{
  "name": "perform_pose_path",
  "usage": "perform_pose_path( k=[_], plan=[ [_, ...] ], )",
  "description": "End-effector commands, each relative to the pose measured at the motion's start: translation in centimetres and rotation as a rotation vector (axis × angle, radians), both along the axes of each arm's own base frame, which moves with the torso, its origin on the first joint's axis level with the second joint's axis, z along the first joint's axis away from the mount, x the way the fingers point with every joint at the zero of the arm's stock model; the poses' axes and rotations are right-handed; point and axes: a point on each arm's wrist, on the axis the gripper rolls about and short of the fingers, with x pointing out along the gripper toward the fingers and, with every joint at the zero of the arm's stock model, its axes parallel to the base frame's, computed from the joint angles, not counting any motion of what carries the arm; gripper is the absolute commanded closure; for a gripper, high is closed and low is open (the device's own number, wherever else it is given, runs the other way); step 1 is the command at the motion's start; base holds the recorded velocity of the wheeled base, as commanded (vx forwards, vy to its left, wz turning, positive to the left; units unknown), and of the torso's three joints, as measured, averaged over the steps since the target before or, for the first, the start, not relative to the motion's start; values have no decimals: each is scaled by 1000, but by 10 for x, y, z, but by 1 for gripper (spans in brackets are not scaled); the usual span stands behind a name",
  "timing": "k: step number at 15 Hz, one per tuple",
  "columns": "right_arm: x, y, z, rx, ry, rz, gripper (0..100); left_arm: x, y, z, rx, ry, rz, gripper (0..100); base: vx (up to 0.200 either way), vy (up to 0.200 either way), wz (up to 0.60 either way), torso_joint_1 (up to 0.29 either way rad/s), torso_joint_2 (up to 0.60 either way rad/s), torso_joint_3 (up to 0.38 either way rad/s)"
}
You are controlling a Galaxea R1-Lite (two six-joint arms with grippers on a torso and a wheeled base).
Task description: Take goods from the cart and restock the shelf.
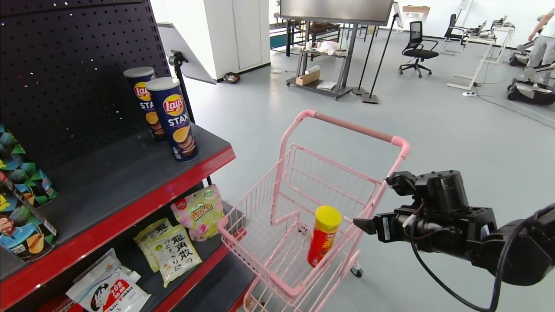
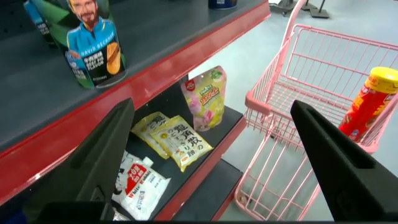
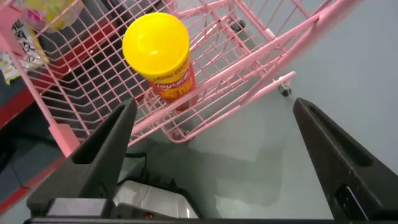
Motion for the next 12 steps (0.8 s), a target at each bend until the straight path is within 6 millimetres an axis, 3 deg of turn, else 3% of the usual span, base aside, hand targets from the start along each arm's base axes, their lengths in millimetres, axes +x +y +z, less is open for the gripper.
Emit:
perform_pose_path(
  k=[1,12],
  plan=[
    [-1,9,-4,-5,11,29,0,0,0,0,0,1,0,0,0,0,0,-154,349,212],
    [6,20,2,-15,-37,78,0,0,0,0,0,1,0,0,0,0,0,-159,418,256]
  ],
)
